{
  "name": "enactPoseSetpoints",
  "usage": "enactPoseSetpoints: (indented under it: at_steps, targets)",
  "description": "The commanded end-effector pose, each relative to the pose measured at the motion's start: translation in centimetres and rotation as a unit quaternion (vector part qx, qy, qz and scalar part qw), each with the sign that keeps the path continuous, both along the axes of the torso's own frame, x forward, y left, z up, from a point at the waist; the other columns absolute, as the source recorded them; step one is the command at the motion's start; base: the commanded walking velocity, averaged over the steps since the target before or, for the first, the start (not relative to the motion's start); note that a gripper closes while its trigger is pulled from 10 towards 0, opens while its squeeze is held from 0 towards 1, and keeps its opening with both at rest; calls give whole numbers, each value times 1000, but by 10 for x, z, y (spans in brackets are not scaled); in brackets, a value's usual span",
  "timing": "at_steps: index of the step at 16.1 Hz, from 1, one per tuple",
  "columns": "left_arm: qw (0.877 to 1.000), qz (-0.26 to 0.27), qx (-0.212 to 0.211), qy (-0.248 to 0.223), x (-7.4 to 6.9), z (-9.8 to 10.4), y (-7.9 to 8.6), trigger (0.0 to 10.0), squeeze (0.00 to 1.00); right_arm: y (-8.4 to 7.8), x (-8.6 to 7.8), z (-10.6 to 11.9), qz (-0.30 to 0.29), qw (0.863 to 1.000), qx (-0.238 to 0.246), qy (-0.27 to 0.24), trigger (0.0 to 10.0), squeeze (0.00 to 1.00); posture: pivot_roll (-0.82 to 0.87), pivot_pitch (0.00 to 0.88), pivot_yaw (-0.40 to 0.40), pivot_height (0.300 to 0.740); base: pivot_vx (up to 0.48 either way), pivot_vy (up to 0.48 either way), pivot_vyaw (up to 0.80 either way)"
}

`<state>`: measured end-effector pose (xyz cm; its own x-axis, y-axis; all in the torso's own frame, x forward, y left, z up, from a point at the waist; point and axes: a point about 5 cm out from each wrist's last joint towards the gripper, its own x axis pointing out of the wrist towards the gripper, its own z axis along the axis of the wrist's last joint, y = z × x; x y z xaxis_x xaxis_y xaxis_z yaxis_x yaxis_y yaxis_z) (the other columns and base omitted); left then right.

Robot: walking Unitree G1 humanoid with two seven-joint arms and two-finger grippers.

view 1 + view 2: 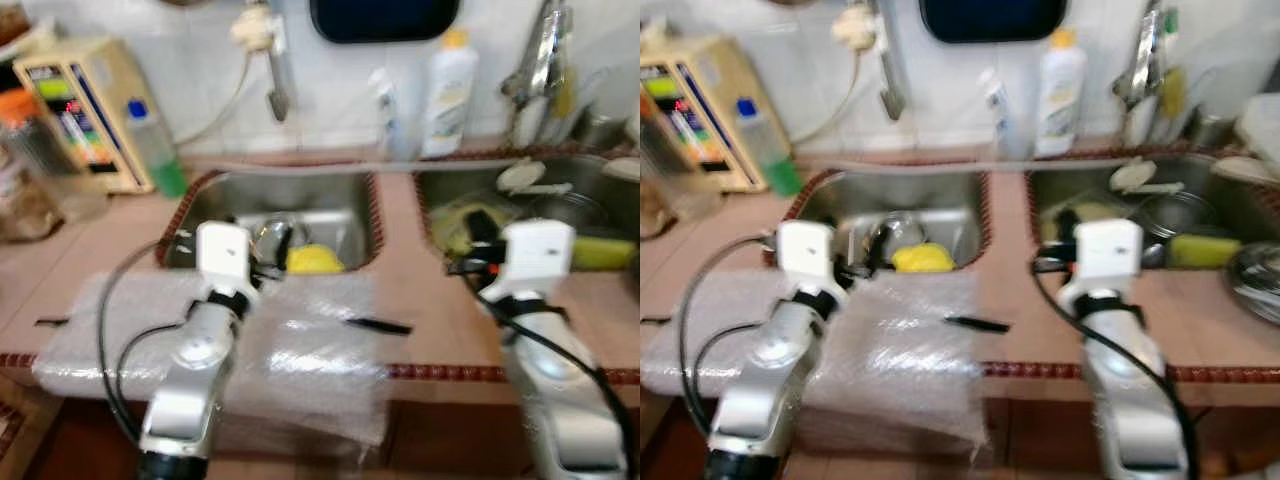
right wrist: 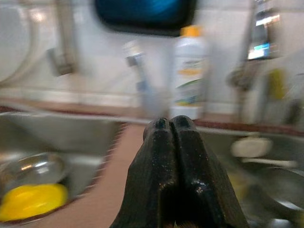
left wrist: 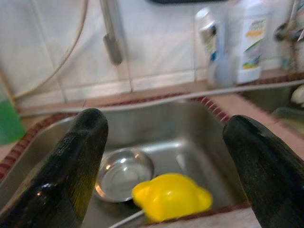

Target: Kitchen organization

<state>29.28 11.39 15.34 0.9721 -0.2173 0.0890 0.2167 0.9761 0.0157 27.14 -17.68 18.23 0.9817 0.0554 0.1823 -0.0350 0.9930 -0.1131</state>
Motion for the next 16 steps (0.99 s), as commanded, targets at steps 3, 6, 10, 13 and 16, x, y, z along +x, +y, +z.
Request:
enactPoseSetpoints:
  at_steps: [3,6,10,13,16]
  targets:
    - [1000,28,11,3,2,1,14,10000,0,13,2,0,21,1000,10,-1,10000,0,20,0,126,740,0,0,0]
    - [999,29,17,1,2,3,13,10000,0,14,2,-1,22,1000,13,0,10000,0,28,0,131,740,0,0,0]
    - [1000,25,18,2,2,4,13,10000,0,16,2,-1,23,1000,17,-2,10000,0,28,0,132,740,-67,0,0]
    - [1000,23,17,2,4,6,11,10000,0,15,3,1,21,1000,16,-3,10000,0,24,0,135,740,-286,0,0]
    - [1000,21,17,3,4,6,11,10000,0,14,2,0,18,1000,16,-3,10000,0,22,0,137,740,-345,0,0]
